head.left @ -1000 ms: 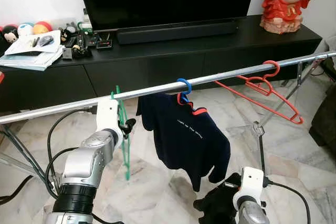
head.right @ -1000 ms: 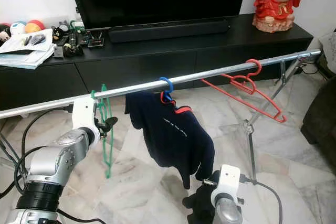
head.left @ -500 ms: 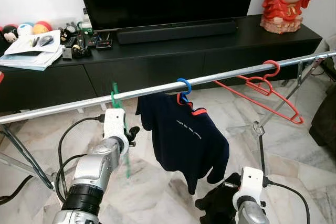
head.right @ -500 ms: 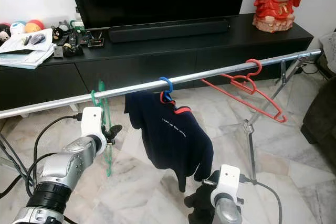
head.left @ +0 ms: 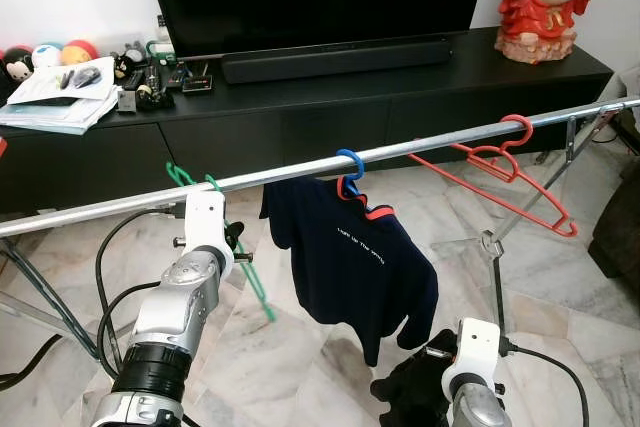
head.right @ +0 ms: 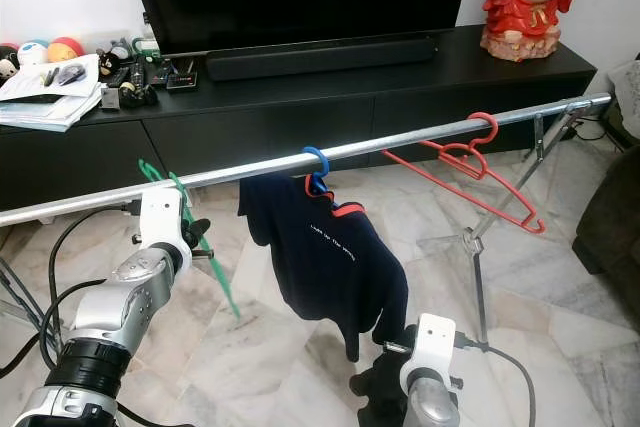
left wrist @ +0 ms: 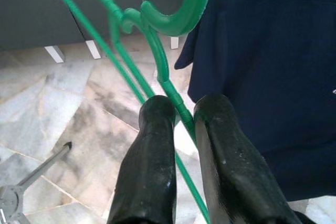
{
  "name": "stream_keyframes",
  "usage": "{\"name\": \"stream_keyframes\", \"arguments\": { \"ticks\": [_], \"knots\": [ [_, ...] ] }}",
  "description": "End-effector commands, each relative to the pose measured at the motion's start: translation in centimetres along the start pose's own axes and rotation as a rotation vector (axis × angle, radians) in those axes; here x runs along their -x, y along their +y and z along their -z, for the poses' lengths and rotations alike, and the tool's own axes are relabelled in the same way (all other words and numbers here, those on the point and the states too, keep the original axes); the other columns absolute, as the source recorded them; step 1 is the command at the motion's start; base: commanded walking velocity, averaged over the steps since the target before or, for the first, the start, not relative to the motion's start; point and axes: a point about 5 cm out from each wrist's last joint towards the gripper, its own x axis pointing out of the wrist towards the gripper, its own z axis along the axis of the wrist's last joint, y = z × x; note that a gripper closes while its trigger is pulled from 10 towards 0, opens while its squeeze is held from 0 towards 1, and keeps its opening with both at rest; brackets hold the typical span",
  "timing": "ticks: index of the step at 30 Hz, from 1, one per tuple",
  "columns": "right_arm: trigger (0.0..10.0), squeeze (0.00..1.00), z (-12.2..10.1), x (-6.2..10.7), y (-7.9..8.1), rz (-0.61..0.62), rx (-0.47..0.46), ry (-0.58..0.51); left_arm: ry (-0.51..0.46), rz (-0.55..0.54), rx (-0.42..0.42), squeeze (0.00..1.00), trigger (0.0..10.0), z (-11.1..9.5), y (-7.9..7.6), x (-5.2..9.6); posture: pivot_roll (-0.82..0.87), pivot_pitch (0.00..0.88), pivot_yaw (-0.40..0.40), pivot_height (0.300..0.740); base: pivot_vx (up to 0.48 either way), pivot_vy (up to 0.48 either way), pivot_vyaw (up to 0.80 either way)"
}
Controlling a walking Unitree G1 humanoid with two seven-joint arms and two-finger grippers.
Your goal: Hang hanger
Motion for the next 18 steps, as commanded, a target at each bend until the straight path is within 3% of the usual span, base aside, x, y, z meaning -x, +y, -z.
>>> {"name": "stream_keyframes", "arguments": {
  "ticks": [1, 18],
  "knots": [
    [10.0, 0.0, -0.3, 0.0, 0.4, -0.012, 0.006, -0.019, 0.018, -0.01, -0.041, 0.0, 0.0, 0.5, 0.1, 0.0, 0.04, 0.104, 0.076, 0.74, 0.0, 0.0, 0.0],
    [10.0, 0.0, -0.3, -0.1, 0.5, -0.013, 0.004, -0.017, 0.062, 0.016, -0.064, 0.0, 0.0, 1.5, 0.0, 0.0, 0.04, 0.103, 0.077, 0.74, 0.0, 0.0, 0.0]
  ]
}}
